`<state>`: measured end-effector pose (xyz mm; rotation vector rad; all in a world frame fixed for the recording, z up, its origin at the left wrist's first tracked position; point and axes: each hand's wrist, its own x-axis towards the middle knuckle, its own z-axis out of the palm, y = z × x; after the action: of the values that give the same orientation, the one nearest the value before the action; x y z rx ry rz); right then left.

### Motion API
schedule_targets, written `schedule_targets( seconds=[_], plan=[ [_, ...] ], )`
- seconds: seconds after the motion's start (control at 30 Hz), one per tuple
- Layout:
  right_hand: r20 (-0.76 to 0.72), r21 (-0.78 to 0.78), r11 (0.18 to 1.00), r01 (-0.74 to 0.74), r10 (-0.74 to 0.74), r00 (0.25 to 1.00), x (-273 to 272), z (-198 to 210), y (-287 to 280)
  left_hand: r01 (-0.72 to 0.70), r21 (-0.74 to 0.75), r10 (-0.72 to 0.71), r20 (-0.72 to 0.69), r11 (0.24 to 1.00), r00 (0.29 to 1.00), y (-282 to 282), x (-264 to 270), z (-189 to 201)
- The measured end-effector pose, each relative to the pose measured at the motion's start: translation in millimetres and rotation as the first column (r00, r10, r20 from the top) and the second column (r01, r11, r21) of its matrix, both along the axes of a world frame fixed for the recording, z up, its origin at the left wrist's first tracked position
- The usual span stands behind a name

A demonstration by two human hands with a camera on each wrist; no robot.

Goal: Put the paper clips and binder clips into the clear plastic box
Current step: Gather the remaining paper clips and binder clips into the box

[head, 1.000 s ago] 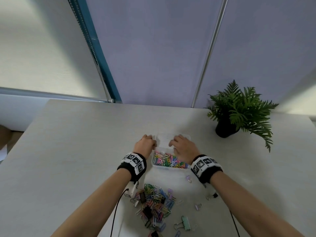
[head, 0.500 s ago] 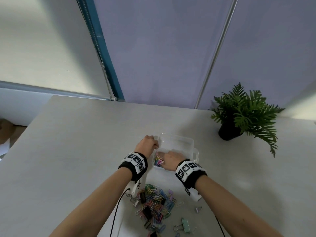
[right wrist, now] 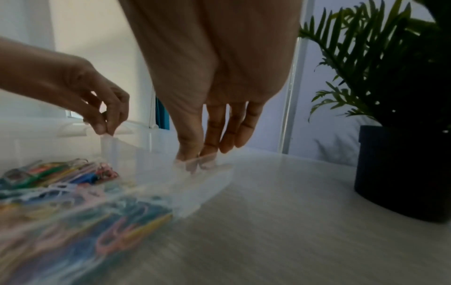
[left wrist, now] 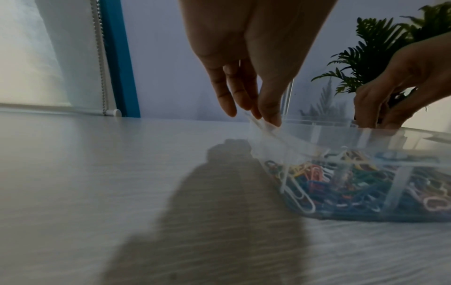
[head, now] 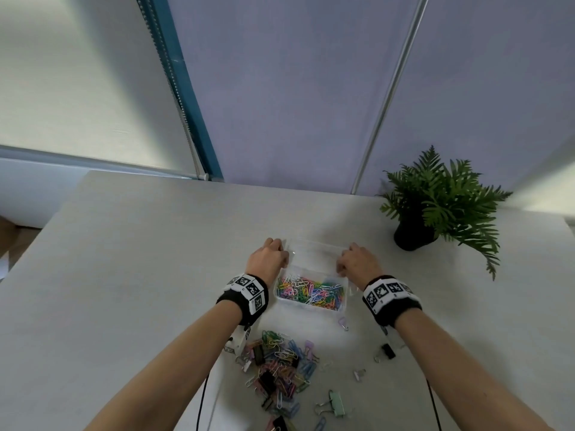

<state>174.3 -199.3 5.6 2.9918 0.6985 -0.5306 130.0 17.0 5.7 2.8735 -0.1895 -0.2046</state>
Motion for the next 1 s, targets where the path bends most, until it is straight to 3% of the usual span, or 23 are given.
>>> schedule_targets(
  seconds=[0.1, 0.23, 0.3, 0.43, 0.53, 1.0],
  plan=[
    [0.056, -0.010, 0.997, -0.075, 0.075, 0.996, -0.5, -4.5, -2.3, 0.044, 0.089, -0.046, 0.016, 0.995, 0.999, -4.2, 0.0, 2.6],
    [0.063, 0.078, 0.996, -0.051, 0.046, 0.997, -4.5, -7.1, -7.0, 0.100, 0.179, -0.106, 0.027, 0.979, 0.994, -8.4, 1.2, 2.4],
    [0.041, 0.143, 0.990, -0.013, 0.007, 0.999, -5.8, -8.1, -11.3, 0.105, 0.186, -0.111, 0.026, 0.977, 0.993, -8.5, 0.6, 2.5],
    [0.028, 0.117, 0.992, -0.046, 0.043, 0.999, -10.2, -7.7, -13.1, 0.103, 0.181, -0.110, 0.028, 0.978, 0.994, -7.7, -1.6, 0.5],
    [-0.003, 0.248, 0.968, 0.035, -0.035, 0.999, -12.3, -8.0, -16.0, 0.084, 0.177, -0.090, 0.029, 0.981, 0.996, -5.7, -2.7, -0.1],
    [0.058, 0.119, 0.993, -0.014, 0.008, 0.998, -20.5, -1.1, -5.1, -0.120, -0.078, 0.119, -0.016, 0.990, 0.993, -0.6, -16.1, -10.6]
  ],
)
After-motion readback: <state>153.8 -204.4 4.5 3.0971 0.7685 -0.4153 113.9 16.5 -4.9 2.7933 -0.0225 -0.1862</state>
